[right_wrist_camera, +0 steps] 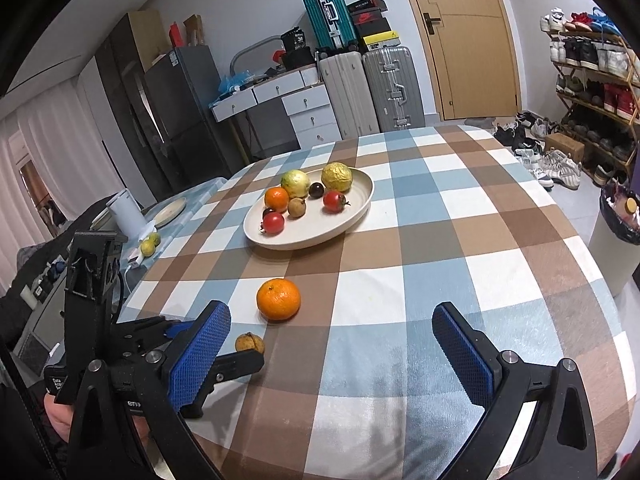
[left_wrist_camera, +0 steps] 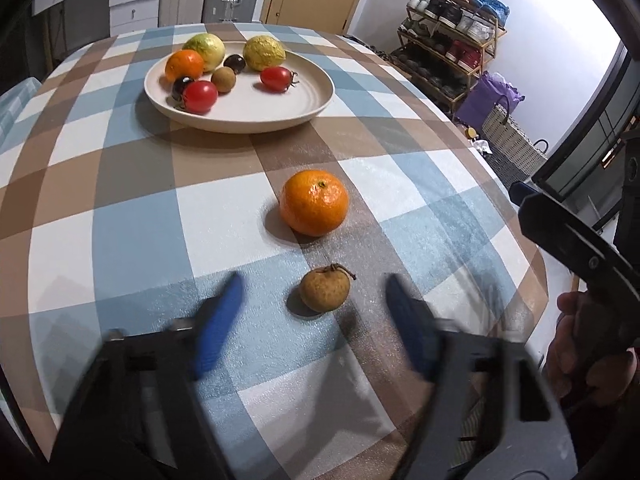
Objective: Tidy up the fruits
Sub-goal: 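Grasp the small brown fruit with the left gripper, then grasp the orange with the right gripper while the left holds the brown fruit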
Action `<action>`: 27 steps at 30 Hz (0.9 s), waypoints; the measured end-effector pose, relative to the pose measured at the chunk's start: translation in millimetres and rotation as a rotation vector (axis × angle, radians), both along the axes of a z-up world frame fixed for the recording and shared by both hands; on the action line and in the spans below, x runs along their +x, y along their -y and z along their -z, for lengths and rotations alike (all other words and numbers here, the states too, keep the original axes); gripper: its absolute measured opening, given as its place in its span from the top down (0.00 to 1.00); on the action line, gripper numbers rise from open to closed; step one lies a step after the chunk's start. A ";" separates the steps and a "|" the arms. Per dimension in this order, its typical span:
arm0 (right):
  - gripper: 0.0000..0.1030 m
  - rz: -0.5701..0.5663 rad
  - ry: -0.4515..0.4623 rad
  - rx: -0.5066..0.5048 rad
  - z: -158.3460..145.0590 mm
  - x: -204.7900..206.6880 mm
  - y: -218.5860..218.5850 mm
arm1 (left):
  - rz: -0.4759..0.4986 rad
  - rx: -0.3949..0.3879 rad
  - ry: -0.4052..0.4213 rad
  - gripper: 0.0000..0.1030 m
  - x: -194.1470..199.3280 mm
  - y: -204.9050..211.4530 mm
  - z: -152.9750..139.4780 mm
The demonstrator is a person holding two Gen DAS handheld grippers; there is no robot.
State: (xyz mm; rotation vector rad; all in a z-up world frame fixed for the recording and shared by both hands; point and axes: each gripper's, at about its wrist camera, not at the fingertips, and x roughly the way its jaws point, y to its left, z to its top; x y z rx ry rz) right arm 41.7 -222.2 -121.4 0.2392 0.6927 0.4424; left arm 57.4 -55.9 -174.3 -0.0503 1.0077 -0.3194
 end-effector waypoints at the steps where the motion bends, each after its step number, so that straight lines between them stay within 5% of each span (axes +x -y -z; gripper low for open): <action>1: 0.00 0.000 -0.002 0.000 1.1 0.1 -0.1 | 0.004 0.002 0.002 0.62 -0.4 0.1 0.0; 3: 0.00 0.000 -0.006 0.000 2.6 0.7 0.1 | 0.027 -0.023 -0.010 0.77 -0.1 0.3 1.1; 14: 0.00 -0.012 -0.013 0.003 5.7 1.4 -3.9 | 0.016 -0.055 0.051 0.78 -5.2 -11.7 -16.1; 27: 0.00 -0.123 -0.056 0.026 18.3 18.1 -36.4 | -0.080 -0.105 0.152 0.77 -8.0 -78.9 -52.7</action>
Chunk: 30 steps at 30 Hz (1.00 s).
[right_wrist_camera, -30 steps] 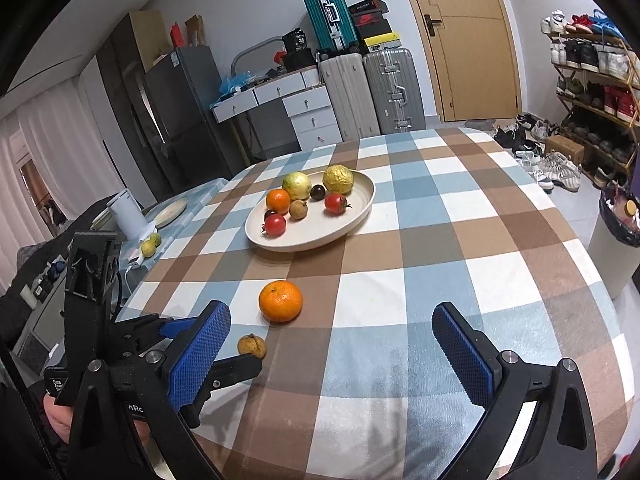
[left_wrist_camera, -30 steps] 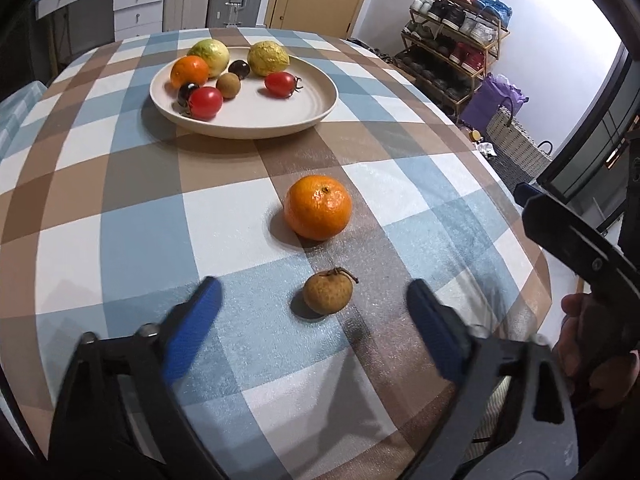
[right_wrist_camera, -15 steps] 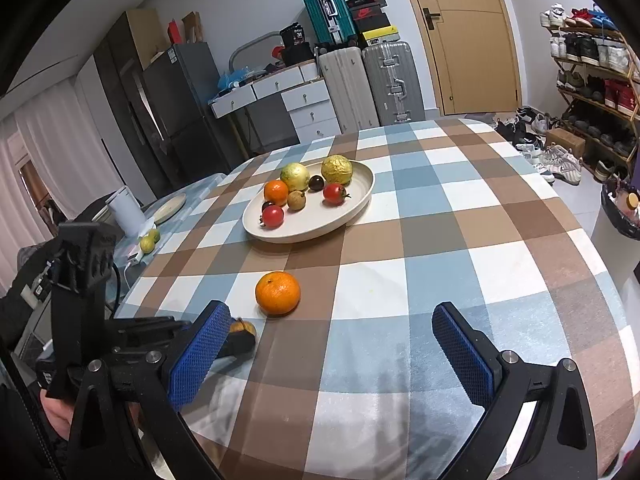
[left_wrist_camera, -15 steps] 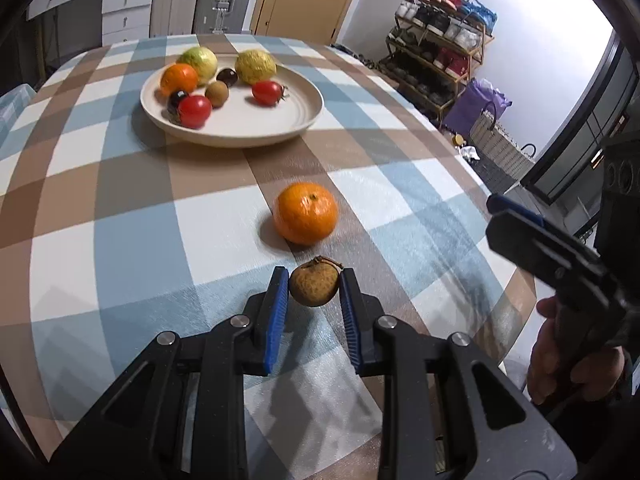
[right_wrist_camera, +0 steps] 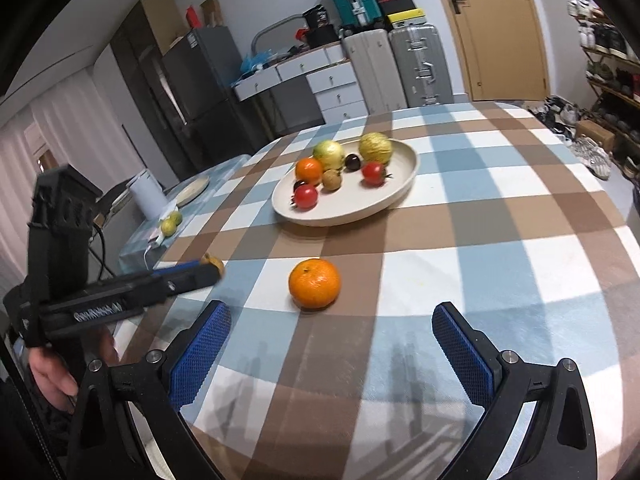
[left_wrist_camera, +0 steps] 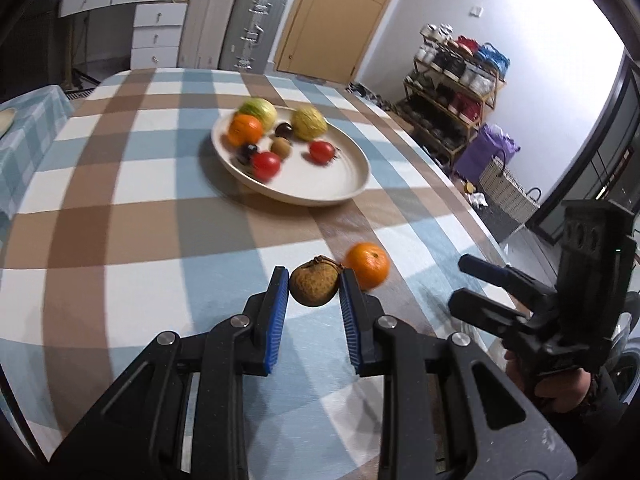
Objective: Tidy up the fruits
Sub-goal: 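Grasp the orange with the right gripper while the left holds the brown fruit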
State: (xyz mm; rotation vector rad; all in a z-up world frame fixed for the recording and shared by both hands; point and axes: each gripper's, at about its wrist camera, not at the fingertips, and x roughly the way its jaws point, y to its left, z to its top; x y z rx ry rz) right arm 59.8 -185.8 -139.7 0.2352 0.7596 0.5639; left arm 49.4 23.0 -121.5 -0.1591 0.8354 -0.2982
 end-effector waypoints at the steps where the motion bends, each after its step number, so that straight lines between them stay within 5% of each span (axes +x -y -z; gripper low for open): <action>1: 0.00 -0.012 -0.003 0.000 1.5 3.5 -4.1 | -0.006 -0.004 0.003 0.77 -0.1 -4.1 -0.6; 7: 0.02 -0.075 -0.004 -0.023 6.6 24.6 -26.1 | -0.030 -0.034 -0.010 0.77 1.6 -22.7 4.1; 11: 0.19 -0.131 -0.021 -0.058 10.5 39.4 -39.5 | -0.032 -0.047 -0.019 0.77 4.4 -26.4 9.6; 19: 0.36 -0.183 -0.038 -0.105 19.6 46.7 -54.3 | -0.030 -0.047 -0.035 0.77 15.1 -27.8 16.9; 23: 0.55 -0.170 -0.053 -0.122 23.5 49.8 -53.0 | -0.037 -0.044 -0.037 0.77 23.0 -26.8 18.1; 30: 0.59 -0.180 -0.057 -0.088 23.6 51.9 -48.2 | -0.016 -0.033 -0.036 0.77 39.1 -14.8 16.0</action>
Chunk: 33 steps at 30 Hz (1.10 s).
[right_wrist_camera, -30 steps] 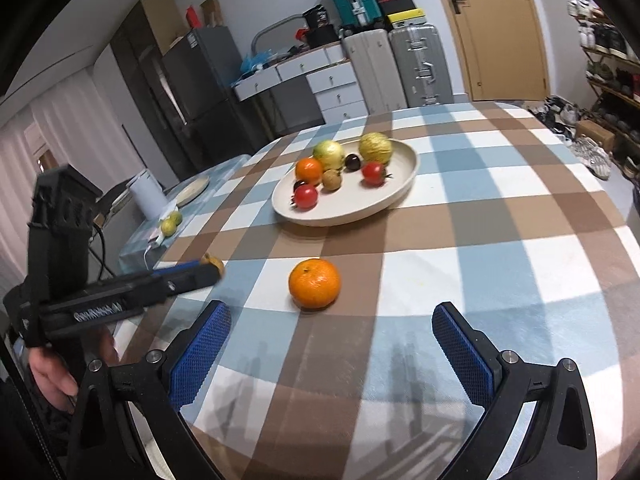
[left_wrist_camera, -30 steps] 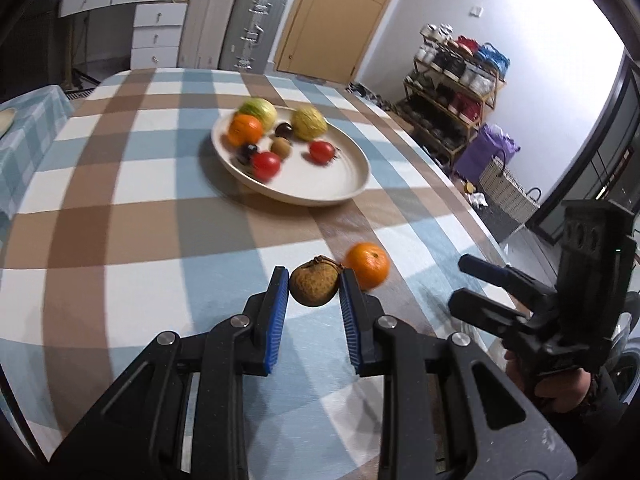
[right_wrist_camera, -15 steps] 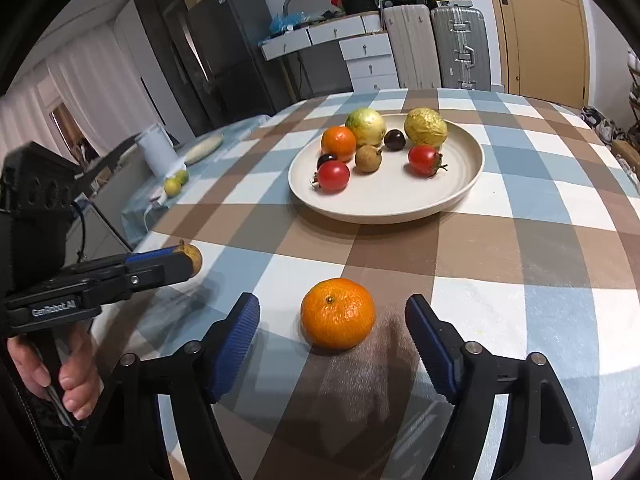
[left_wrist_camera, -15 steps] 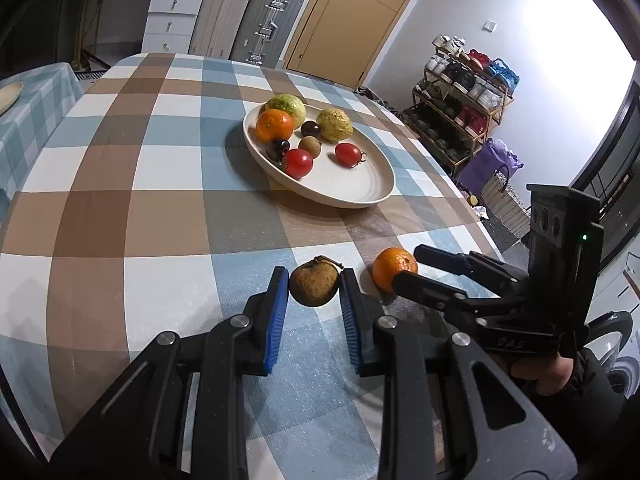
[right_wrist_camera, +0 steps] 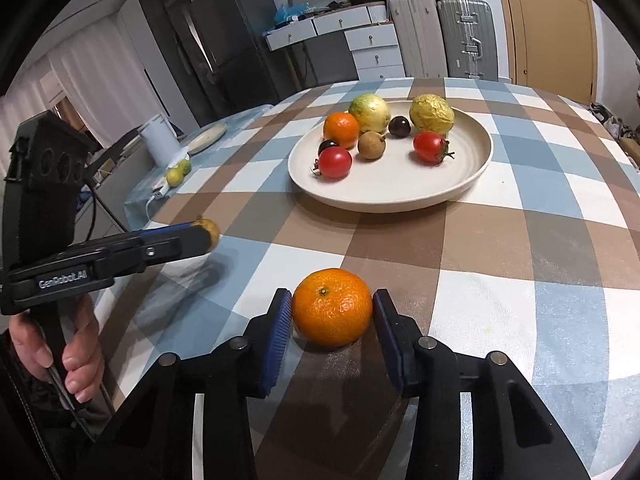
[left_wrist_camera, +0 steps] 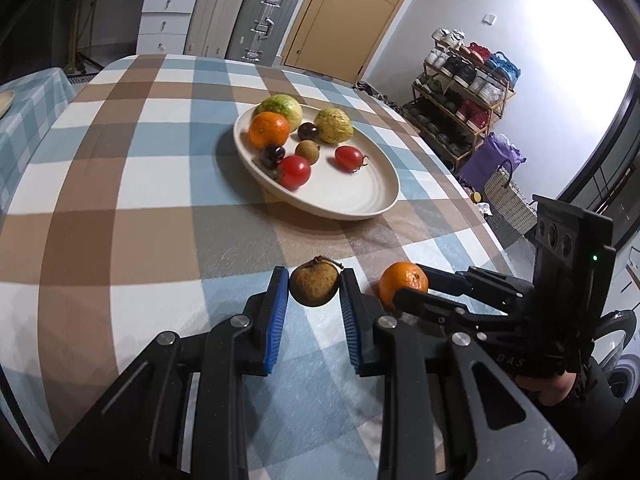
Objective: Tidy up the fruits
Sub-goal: 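Grasp the orange with the right gripper while the left holds the brown fruit, then carry both fruits onto the plate and open both grippers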
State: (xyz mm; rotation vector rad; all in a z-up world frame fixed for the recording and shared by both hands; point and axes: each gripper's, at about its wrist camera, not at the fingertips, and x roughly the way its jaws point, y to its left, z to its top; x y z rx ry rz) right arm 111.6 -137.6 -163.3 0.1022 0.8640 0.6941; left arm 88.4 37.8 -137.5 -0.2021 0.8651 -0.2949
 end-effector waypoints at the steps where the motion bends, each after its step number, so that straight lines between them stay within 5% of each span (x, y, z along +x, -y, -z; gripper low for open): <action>1: 0.59 0.002 0.001 0.006 -0.3 0.4 0.9 | 0.004 0.002 0.001 0.77 2.5 2.2 -0.8; 19: 0.59 0.088 0.019 0.132 -22.8 36.7 52.9 | 0.063 0.045 0.004 0.77 94.5 49.8 -10.7; 33: 0.59 0.070 0.030 0.133 -32.0 102.7 53.9 | 0.078 0.090 -0.045 0.77 162.9 74.8 18.1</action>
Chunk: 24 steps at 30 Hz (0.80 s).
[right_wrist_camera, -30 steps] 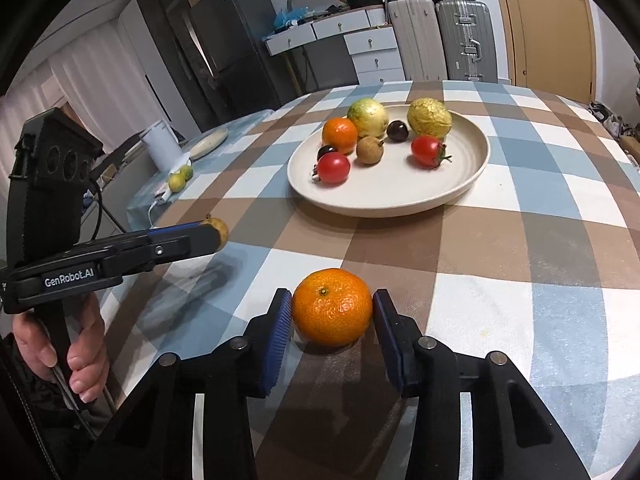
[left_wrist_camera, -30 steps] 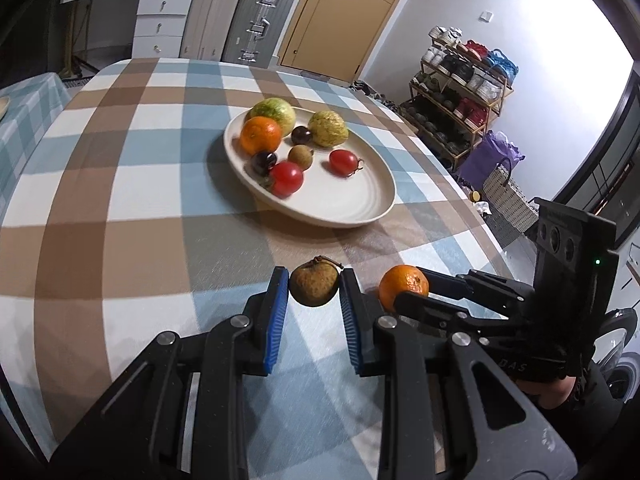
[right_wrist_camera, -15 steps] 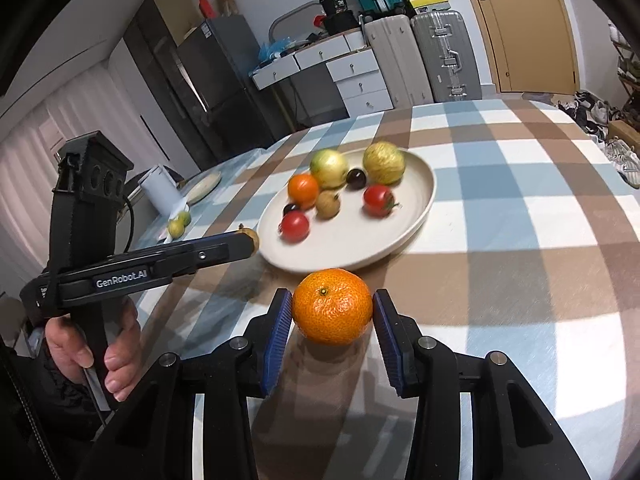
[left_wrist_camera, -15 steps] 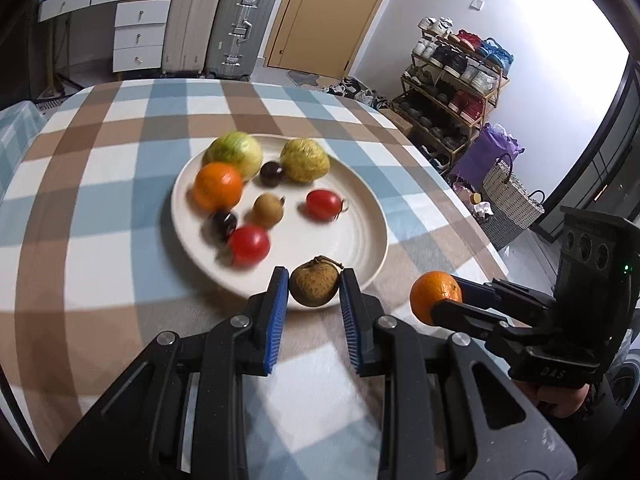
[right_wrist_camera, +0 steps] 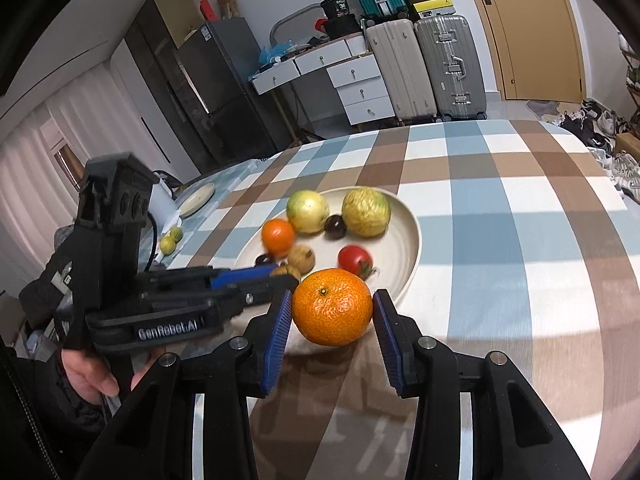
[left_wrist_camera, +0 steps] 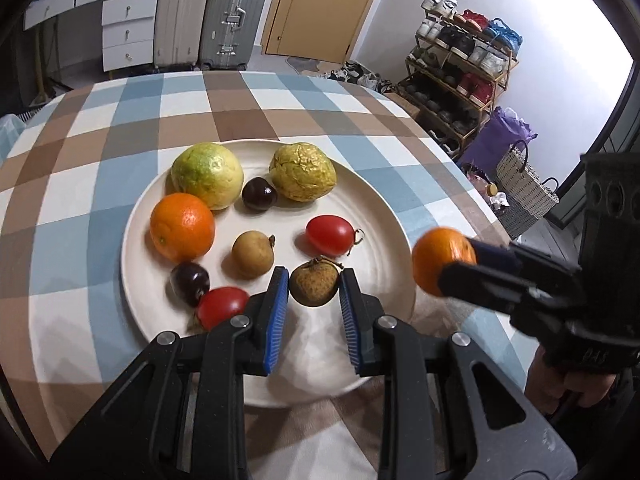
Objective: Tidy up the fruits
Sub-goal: 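Carry both fruits onto the plate and open both grippers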
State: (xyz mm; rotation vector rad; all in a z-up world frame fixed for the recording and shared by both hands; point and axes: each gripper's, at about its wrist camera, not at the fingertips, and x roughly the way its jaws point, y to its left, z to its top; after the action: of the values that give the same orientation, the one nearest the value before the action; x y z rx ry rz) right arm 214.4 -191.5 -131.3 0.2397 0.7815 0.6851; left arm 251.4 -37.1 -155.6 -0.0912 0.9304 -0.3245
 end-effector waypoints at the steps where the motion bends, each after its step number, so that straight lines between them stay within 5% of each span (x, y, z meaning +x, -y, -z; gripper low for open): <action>1: 0.59 0.002 -0.004 0.003 0.6 5.0 0.3 | -0.003 0.000 -0.003 0.77 2.7 -0.2 1.6; 14: 0.59 0.021 -0.029 -0.044 9.7 67.0 -15.7 | 0.008 0.019 0.007 0.77 21.7 4.3 8.8; 24: 0.59 0.037 -0.023 -0.084 16.7 73.9 -22.3 | 0.013 0.017 0.001 0.77 24.5 3.7 11.5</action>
State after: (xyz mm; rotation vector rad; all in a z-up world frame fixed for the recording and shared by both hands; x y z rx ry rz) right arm 288.3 -169.2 -148.1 0.1858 0.8236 0.6145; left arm 275.9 -40.7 -167.2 -0.0695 0.9329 -0.3282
